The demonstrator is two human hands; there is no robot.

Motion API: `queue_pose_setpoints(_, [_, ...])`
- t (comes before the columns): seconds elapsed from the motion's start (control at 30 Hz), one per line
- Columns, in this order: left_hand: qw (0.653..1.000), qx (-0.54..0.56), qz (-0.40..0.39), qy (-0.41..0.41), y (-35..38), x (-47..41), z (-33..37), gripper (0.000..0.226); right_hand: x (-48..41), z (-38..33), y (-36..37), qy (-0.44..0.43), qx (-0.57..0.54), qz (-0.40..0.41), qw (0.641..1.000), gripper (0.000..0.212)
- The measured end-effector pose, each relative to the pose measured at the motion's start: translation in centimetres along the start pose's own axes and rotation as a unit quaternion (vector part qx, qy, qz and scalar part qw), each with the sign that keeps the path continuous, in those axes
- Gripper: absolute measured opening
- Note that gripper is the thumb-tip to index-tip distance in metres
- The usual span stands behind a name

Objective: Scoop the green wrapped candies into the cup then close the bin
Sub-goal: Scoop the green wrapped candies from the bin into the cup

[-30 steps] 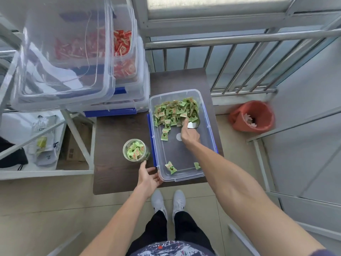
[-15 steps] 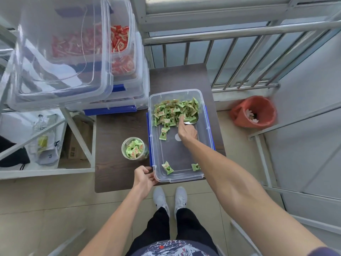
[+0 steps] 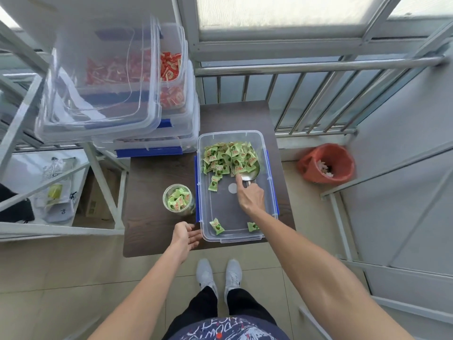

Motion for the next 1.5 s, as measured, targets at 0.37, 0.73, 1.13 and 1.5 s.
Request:
queue_pose_setpoints(0.37, [0.994,0.065,0.048,0.070,-5.6,-0.4,4.0,0.035,4.6,-1.6,-3.5,-0.114,-0.006,-0.015,0.993,0.080])
queue_pose_setpoints(0.73, [0.970,0.162,-0.033,0.178,-5.1,1.8,9.2,0.050,10.1,-5.0,-3.1,-0.195,0.153,-0.198,0.948,0.073])
queue_pose_setpoints(1.13, [0.963,0.210,-0.070,0.156,-4.8,1.7,9.0,0.049,14.7,-12.4,-1.8,-0.217,0.406,-0.256,0.850,0.071])
queue_pose_setpoints(1.5, [0.961,0.218,-0.080,0.147,-5.0,1.4,9.0,0.043,19.3,-17.7,-4.2,-0.300,0.537,-0.221,0.756,0.077])
Point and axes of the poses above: each hand's wrist, its own x-axis away from the middle knuckle, its own y-axis out of the palm, z = x × y, the point moved 6 cm from there along -x, towards the middle knuckle, and after that the axes turned 10 degrees about z, right-handed, at the moved point
